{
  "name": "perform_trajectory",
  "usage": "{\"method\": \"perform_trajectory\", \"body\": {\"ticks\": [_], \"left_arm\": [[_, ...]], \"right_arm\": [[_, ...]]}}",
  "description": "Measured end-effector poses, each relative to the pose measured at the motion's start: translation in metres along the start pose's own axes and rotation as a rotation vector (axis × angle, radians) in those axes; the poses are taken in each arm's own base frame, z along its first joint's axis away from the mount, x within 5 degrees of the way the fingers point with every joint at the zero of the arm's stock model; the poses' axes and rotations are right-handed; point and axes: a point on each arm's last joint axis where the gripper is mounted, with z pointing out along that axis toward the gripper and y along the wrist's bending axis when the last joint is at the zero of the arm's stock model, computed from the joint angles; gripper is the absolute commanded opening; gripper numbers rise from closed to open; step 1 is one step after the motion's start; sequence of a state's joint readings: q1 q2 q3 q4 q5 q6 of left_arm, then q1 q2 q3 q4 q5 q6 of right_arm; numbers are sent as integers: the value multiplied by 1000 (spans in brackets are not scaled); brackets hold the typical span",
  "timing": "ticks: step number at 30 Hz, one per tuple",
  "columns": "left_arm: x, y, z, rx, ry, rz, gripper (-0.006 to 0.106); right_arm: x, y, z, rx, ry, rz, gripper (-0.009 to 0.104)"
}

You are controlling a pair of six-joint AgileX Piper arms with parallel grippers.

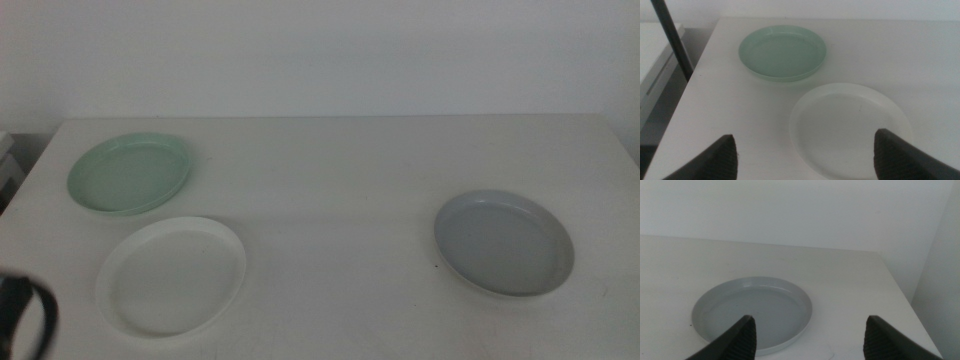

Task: Stack the three bowls on top of each other.

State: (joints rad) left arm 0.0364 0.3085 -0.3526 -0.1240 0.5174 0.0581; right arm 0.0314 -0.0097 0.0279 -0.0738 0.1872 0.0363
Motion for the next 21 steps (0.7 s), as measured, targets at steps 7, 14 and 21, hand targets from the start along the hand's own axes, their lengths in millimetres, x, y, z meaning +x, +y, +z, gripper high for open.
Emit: {"method": "perform_trajectory", "body": {"ticks": [7,14,21], "left_arm": [[-81,-6,1,14,168,12,104],[-129,-8,23,20,310,17,104],[-128,-6,58,16,419,11,104]], "right_arm": [[0,0,0,0,1,0,55],[0,0,0,0,1,0,55],[0,0,0,0,1,0,55]]}}
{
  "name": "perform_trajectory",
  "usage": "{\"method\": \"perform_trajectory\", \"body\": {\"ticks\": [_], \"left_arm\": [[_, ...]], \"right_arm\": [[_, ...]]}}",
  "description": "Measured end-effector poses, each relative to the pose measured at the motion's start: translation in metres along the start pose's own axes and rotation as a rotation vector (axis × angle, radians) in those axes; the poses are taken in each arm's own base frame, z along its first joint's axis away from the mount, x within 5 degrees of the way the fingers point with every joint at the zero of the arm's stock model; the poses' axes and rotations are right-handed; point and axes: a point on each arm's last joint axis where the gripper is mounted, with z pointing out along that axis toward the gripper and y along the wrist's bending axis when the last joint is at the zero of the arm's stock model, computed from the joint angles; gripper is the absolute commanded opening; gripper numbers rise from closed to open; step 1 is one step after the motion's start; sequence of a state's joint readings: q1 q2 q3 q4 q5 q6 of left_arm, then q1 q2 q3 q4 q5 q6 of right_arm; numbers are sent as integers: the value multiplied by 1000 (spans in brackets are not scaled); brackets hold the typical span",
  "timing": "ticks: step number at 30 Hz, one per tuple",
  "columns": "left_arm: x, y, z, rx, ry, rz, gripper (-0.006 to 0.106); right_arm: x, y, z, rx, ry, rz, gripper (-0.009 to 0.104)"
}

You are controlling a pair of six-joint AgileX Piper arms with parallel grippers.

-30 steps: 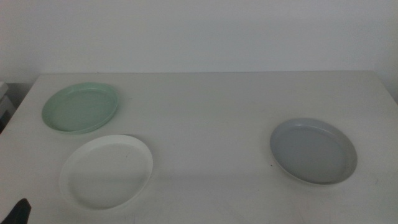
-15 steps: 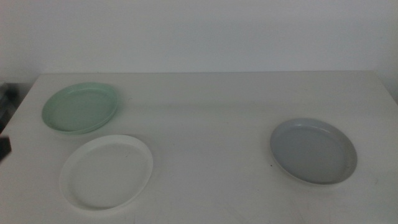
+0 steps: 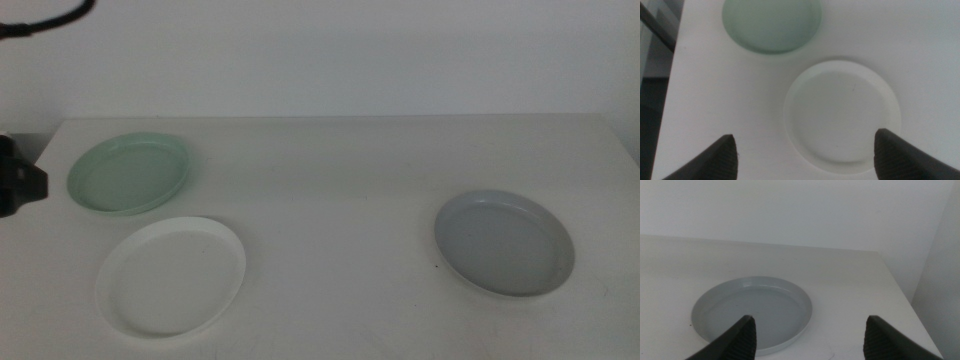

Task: Stack the three bowls on top of each other.

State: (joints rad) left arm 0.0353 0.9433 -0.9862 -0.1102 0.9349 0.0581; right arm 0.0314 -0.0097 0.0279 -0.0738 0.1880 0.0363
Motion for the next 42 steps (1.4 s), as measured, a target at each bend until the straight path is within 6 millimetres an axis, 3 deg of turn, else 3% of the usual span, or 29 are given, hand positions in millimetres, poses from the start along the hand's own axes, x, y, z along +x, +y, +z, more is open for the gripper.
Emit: {"method": "perform_trajectory", "body": {"ticks": [9,17,27,34,37,42], "left_arm": [[-9,4,41,-11,83,-6,104],[-8,10,101,-11,254,-26,104],[13,17,182,-14,482,-48,104],[29,21,221,-12,561,-52,102],[32,22,232,-9,562,-38,95],[39,22,246,-3,587,-44,63]], "right_arm": [[0,0,0,0,0,0,55],[0,0,0,0,0,0,55],[0,0,0,0,0,0,55],[0,0,0,0,0,0,55],[0,0,0,0,0,0,55],[0,0,0,0,0,0,55]]}}
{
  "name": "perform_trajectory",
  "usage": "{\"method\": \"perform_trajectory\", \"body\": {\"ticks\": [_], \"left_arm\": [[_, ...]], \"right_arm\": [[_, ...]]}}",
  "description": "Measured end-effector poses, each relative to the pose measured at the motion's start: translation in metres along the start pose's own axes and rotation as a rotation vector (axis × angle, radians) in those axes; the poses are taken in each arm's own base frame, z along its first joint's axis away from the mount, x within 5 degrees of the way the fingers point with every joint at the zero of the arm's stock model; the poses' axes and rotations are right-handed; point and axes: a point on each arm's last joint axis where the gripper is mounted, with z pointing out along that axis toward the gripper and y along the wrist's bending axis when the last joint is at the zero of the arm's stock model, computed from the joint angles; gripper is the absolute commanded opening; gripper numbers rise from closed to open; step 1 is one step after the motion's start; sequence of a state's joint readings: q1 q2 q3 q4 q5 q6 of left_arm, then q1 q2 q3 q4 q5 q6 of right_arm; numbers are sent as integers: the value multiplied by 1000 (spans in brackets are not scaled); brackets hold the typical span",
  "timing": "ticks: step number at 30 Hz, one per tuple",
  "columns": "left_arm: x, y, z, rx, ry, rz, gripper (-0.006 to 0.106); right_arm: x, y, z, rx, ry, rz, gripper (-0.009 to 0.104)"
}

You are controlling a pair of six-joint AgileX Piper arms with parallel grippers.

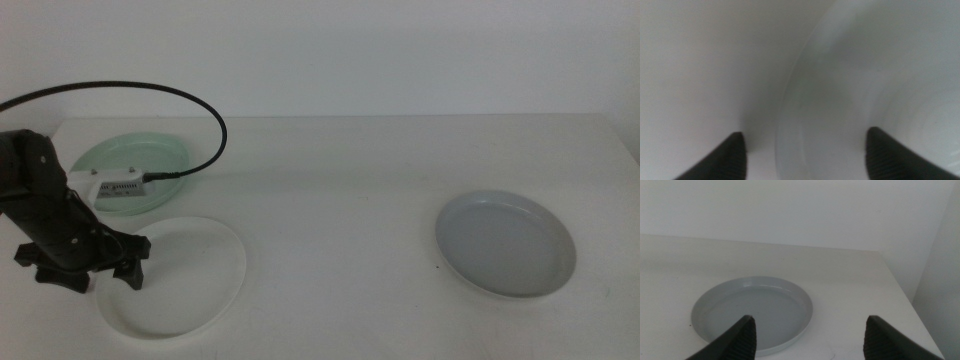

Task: Stack the three bowls on top of each other.

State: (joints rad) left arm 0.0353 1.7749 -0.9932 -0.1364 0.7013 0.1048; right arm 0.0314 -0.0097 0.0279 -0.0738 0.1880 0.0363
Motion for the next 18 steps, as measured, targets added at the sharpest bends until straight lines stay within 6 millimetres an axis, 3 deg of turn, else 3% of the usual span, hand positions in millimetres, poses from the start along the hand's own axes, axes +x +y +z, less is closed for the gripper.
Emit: {"method": "perform_trajectory", "body": {"ticks": [10,14,18], "left_arm": [[-3,0,6,9,15,-10,0],[-1,-2,0,23,16,-21,0],[1,-7,-22,62,-21,-45,0]], "right_arm": [[0,0,0,0,0,0,55],[0,0,0,0,0,0,55],[0,0,0,0,0,0,55]]}}
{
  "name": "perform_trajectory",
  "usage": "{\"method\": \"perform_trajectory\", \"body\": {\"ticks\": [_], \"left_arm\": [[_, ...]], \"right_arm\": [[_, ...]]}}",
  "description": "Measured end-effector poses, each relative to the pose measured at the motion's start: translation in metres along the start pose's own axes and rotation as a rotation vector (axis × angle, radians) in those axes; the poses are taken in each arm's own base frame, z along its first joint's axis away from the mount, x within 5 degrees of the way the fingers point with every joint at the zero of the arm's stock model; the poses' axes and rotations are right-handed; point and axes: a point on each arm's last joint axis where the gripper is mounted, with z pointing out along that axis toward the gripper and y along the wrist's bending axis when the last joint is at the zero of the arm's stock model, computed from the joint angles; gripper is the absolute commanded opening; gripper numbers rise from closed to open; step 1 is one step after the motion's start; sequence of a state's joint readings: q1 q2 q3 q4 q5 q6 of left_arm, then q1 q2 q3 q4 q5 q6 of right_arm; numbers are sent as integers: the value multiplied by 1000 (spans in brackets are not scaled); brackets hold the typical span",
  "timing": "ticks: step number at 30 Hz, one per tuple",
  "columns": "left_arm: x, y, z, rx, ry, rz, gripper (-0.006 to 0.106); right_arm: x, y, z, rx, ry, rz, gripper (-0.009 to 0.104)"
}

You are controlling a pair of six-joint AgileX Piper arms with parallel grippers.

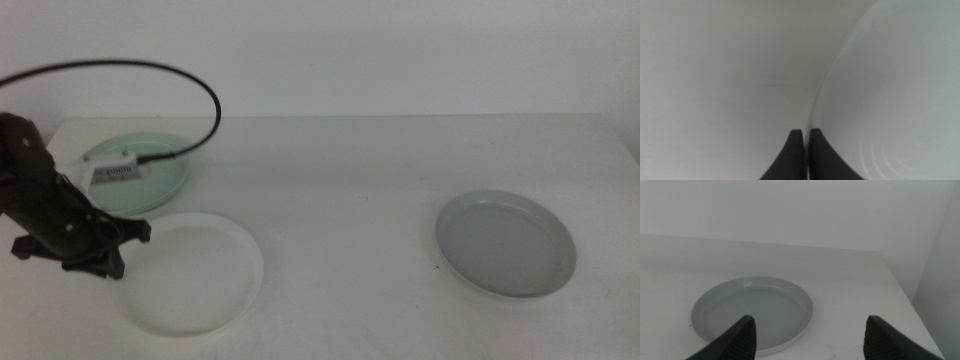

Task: Stack the three bowls on top of each other.

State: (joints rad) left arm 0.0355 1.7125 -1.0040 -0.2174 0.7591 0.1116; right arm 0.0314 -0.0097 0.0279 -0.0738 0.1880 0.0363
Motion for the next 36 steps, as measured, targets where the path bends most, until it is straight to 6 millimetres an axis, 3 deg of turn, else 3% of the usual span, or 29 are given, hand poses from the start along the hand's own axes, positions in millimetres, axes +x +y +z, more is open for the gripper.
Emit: {"method": "perform_trajectory", "body": {"ticks": [6,11,16,25,36], "left_arm": [[0,-36,-35,113,-45,40,0],[0,-89,-45,181,-58,165,0],[13,-134,-46,230,-58,236,0],[32,-169,-10,230,71,307,0],[42,-172,34,214,208,254,0]], "right_arm": [[0,0,0,0,0,0,55],[0,0,0,0,0,0,55],[0,0,0,0,0,0,55],[0,0,0,0,0,0,55],[0,0,0,0,1,0,55]]}}
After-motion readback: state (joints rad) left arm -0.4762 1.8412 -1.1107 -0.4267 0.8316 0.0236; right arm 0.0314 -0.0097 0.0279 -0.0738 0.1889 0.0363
